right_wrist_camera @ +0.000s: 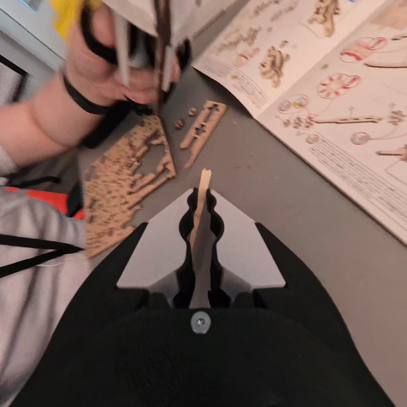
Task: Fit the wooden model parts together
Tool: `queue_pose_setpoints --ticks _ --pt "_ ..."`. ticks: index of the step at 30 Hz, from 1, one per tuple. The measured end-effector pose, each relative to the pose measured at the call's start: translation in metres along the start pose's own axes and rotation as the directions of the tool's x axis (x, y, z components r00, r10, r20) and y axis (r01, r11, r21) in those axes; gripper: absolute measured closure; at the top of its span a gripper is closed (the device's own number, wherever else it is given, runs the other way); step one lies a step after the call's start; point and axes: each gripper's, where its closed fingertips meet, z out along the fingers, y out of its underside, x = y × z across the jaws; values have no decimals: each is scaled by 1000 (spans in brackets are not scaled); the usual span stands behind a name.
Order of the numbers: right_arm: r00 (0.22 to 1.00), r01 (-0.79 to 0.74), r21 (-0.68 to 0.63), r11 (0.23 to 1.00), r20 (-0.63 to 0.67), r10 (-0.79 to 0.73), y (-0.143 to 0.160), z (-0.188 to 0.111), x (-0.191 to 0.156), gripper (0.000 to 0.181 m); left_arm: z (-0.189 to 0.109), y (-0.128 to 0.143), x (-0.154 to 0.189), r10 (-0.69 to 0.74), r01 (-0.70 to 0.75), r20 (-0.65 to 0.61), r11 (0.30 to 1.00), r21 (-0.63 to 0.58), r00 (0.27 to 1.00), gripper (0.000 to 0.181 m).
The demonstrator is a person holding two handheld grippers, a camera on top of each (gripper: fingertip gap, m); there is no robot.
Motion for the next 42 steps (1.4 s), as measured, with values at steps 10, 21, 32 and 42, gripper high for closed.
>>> queue_pose_setpoints --ticks 10,21,32,42 --pt "945 246 -90 965 -200 -260 3 1 6 168 0 0 1 -5 5 -8 1000 4 1000 181" --pt "968 147 -101 984 -190 -164 0 -12 18 173 -3 -6 2 -12 12 -16 1000 24 1000 181" --pt "885 231 -172 958 -371 -281 12 -4 27 176 -3 -5 2 -22 23 -19 999 26 1000 181" --pt "952 -271 31 962 156 263 -4 -5 -8 177 -7 -10 1 -22 22 -18 999 42 1000 181"
